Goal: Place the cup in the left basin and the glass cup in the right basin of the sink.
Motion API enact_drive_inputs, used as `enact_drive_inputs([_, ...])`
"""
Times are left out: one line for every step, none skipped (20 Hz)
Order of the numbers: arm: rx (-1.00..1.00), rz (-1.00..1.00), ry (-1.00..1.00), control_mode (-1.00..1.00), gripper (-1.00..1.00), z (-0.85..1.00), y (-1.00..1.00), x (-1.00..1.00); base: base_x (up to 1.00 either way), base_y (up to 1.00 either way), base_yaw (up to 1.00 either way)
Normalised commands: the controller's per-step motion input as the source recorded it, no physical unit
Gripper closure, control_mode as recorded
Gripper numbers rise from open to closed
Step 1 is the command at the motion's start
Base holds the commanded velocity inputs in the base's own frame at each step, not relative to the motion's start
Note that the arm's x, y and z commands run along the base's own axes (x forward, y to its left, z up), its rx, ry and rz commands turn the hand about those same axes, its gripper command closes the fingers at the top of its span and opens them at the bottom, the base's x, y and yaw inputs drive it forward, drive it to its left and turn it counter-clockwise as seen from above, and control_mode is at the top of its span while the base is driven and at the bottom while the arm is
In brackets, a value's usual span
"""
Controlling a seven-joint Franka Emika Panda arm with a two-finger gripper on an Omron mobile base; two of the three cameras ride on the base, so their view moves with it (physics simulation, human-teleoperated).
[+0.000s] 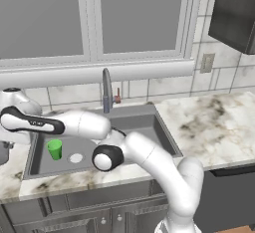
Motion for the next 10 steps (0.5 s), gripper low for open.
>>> enact_drive_inputs([-0.07, 0.03, 0.16, -1.00, 1.00, 0.33, -0.15, -0.13, 0.00, 0.00, 0.00])
enact_drive_inputs([-0.08, 0.03, 0.17, -1.00, 1.00, 0.33, -0.18, -0.12, 0.00, 0.00, 0.00])
enact_drive_inputs([-0.09, 0.04, 0.18, -1.00, 1.00, 0.32, -0.18, -0.12, 0.00, 0.00, 0.00])
enact_drive_inputs([-0.09, 0.04, 0.18, -1.00, 1.00, 0.31, -0.19, -0.13, 0.00, 0.00, 0.00])
enact_drive_inputs([-0.11, 0.04, 0.17, -1.00, 1.00, 0.31, -0.20, -0.13, 0.00, 0.00, 0.00])
enact_drive_inputs([-0.12, 0.05, 0.17, -1.00, 1.00, 0.29, -0.19, -0.13, 0.00, 0.00, 0.00])
enact_drive_inputs([-0.14, 0.06, 0.15, -1.00, 1.00, 0.29, -0.19, -0.15, 0.00, 0.00, 0.00])
enact_drive_inputs([-0.14, 0.06, 0.15, -1.00, 1.00, 0.26, -0.18, -0.14, 0.00, 0.00, 0.00])
enact_drive_inputs([-0.14, 0.05, 0.13, -1.00, 1.00, 0.26, -0.18, -0.16, 0.00, 0.00, 0.00])
enact_drive_inputs([-0.15, 0.05, 0.11, -1.00, 1.00, 0.26, -0.21, -0.17, 0.00, 0.00, 0.00])
